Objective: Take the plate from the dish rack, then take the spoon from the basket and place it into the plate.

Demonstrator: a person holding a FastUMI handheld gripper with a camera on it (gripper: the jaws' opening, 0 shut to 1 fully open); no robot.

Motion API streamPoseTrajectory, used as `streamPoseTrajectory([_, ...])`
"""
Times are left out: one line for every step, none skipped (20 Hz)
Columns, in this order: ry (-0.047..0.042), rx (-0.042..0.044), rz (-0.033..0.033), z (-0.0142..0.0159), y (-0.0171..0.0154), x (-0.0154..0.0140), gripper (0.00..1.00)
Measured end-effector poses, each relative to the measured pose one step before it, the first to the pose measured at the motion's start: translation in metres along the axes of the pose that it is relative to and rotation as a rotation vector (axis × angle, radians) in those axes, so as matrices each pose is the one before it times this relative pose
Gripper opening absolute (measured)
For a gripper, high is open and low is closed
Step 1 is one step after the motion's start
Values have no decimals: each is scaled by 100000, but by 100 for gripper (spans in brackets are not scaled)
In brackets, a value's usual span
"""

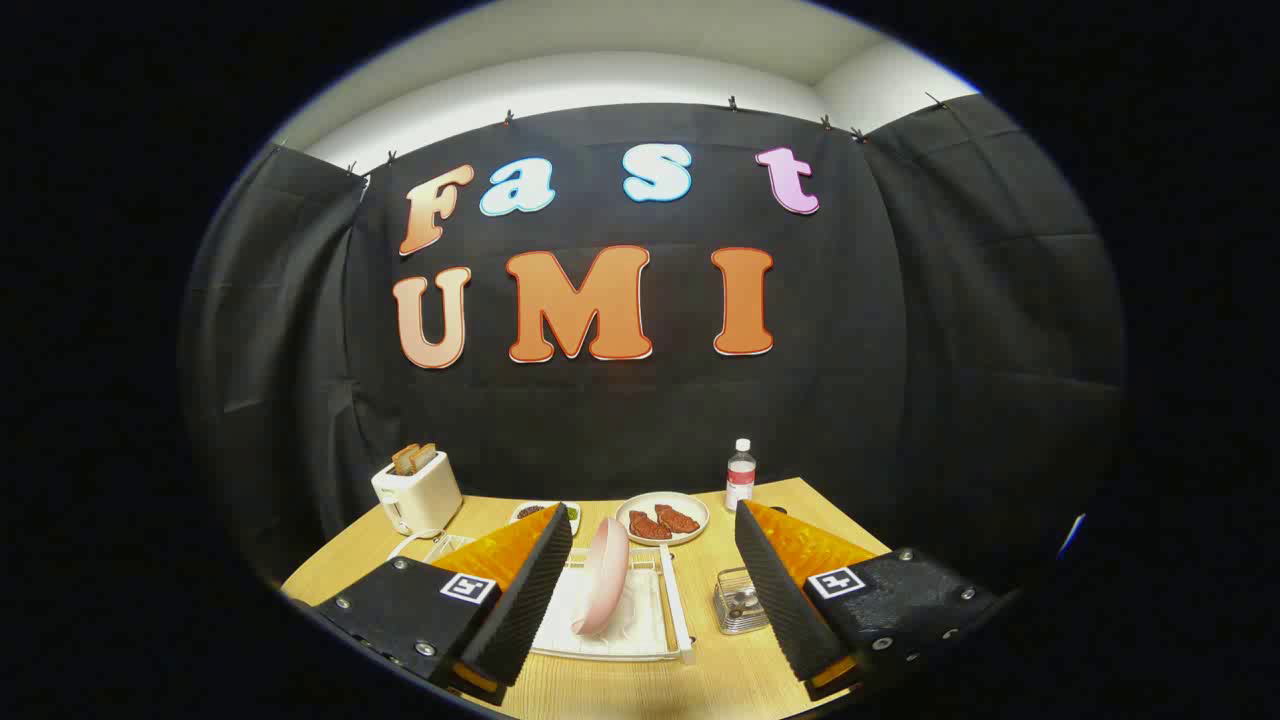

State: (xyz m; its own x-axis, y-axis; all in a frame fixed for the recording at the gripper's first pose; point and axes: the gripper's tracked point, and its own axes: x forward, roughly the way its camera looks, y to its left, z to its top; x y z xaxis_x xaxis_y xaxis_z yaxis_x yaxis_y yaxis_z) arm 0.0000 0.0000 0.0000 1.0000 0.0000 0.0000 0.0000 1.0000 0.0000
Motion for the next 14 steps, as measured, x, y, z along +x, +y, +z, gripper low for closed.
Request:
streamPoseTrajectory([495,-10,-40,-113,-8,109,97])
streamPoseTrajectory([209,0,43,3,-22,143,97])
streamPoseTrajectory([198,98,-137,-58,-79,242,97])
streamPoseTrajectory([423,114,175,-76,8,276,97])
streamPoseTrajectory([605,-8,153,-205,26,192,97])
streamPoseTrajectory([525,-303,-85,-151,-19,222,97])
streamPoseTrajectory([361,-622,-119,-203,-6,127,97])
streamPoseTrajectory([456,-511,143,-169,18,133,97])
streamPoseTrajectory([387,-446,78,-231,-36,104,97])
streamPoseTrajectory([538,-18,-235,-219,-101,182,97])
streamPoseTrajectory([822,552,185,-380,-76,232,97])
streamPoseTrajectory([848,986,206,-327,-9,208,98])
streamPoseTrajectory([991,1014,296,-361,11,193,98])
streamPoseTrajectory([690,641,224,-204,-22,162,98])
